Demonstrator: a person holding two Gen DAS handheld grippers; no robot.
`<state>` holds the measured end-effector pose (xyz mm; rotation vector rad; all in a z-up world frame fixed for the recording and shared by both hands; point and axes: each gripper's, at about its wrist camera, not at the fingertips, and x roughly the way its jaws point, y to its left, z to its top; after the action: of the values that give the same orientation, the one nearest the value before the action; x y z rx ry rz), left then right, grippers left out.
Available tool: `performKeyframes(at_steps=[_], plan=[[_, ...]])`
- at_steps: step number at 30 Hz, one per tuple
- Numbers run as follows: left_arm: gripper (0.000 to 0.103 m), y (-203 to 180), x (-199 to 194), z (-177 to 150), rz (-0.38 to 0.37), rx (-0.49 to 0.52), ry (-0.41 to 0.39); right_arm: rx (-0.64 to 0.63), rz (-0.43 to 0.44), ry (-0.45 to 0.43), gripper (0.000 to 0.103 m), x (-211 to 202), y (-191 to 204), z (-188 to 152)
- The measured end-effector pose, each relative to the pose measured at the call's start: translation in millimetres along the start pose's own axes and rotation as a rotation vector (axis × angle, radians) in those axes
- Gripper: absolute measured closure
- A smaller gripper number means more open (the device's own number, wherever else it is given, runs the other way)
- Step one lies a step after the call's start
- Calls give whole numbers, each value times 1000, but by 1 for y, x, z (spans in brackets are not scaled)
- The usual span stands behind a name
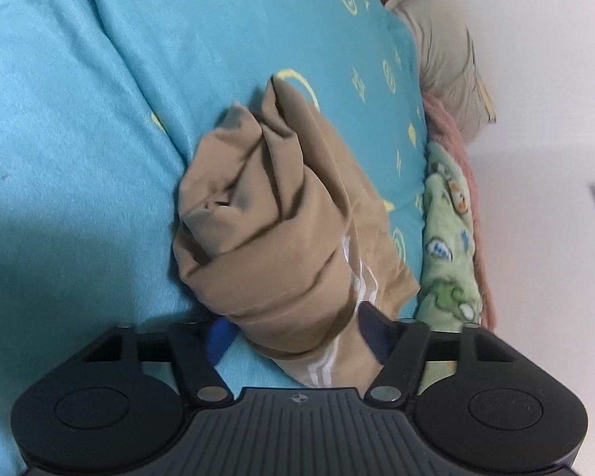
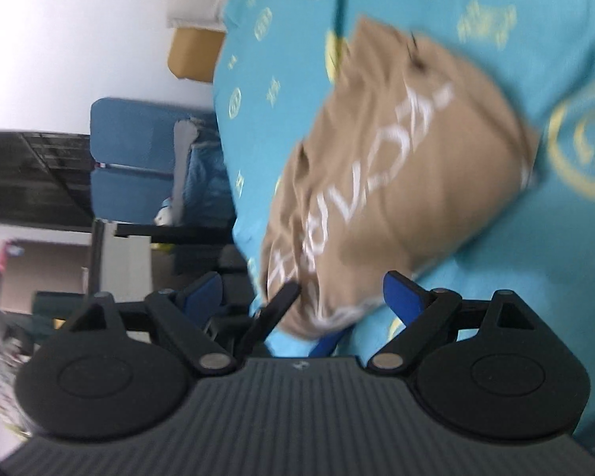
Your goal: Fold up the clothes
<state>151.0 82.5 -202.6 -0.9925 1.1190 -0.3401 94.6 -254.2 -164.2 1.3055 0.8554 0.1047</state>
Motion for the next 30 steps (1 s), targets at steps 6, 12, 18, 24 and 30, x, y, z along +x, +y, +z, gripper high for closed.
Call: performKeyframes(at_steps=[6, 12, 18, 24, 30], plan=[[72, -1, -7, 2, -55, 21, -55, 186, 5, 8, 13, 27, -30, -3], [75, -7, -8, 2, -85, 17, -71, 232, -92, -208, 31, 10, -42, 8], [75, -12, -11, 3, -66, 49, -67, 195, -128, -275, 66, 4, -34, 3], [75, -31, -28, 3, -73, 79, -61, 157, -111, -312, 73, -14, -19, -4], [75, -80, -61, -20, -106, 112, -23, 120, -63, -378, 74, -75, 7, -17]])
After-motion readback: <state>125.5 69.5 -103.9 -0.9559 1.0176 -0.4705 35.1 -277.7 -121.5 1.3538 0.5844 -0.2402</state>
